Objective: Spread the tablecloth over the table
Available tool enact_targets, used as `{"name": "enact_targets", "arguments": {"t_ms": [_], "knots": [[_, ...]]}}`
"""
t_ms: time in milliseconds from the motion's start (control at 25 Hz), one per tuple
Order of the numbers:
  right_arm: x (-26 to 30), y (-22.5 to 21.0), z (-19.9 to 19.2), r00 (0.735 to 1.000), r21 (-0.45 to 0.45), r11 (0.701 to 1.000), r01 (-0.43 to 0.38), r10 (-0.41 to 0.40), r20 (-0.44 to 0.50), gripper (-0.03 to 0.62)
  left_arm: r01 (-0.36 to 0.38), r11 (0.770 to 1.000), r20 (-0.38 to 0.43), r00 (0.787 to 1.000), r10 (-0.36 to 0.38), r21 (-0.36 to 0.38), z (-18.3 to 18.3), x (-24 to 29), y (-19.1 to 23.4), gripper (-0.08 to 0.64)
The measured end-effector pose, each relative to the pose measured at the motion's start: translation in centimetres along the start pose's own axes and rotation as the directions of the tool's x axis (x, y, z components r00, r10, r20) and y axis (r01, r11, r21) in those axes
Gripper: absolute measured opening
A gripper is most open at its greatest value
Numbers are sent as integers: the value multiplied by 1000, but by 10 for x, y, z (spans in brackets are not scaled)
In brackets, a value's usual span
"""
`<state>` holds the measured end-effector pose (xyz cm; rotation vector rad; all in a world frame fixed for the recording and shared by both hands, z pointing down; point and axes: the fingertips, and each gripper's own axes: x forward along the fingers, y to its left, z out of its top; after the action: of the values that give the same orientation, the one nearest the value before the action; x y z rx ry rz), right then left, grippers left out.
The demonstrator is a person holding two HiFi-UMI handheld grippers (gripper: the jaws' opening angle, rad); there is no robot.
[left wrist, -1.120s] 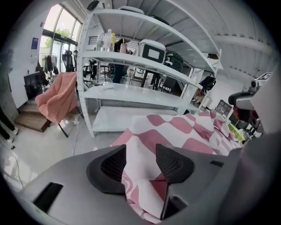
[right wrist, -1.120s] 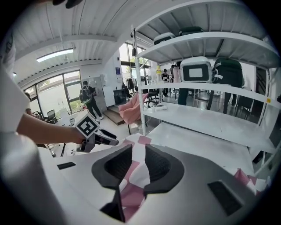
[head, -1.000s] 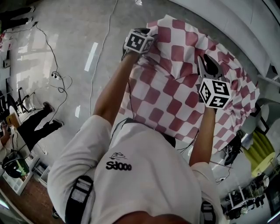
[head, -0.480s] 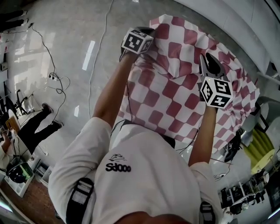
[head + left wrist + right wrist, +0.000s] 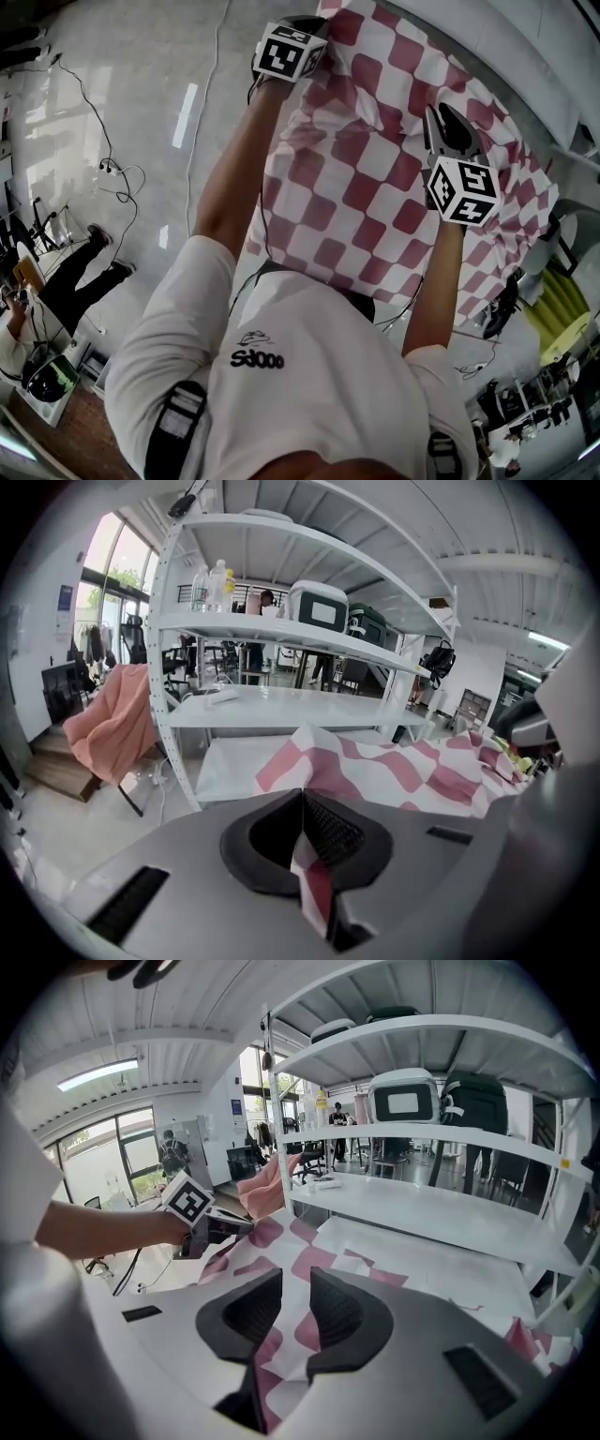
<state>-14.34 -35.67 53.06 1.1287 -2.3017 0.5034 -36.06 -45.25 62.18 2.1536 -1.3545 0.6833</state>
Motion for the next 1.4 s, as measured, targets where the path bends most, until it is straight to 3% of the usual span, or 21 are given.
{"name": "enact_targets", "arguments": {"t_ms": [240, 800, 1200, 1400], "knots": [[11, -15, 9, 1000, 0, 1000, 18, -18, 14, 114, -18, 999, -1, 1000, 18, 29, 24, 30, 18, 29], [43, -41, 14, 999, -16, 999, 40, -39, 7, 114, -85, 995, -48, 995, 88, 56, 34, 91, 67, 29], [62, -41, 11, 999, -24, 999, 37, -37, -11, 114, -49, 997, -112, 992, 56, 66, 13, 118, 67, 32], [67, -33, 15, 999, -27, 999, 32, -32, -3, 114, -87, 993, -106, 990, 94, 75, -4, 116, 77, 109]]}}
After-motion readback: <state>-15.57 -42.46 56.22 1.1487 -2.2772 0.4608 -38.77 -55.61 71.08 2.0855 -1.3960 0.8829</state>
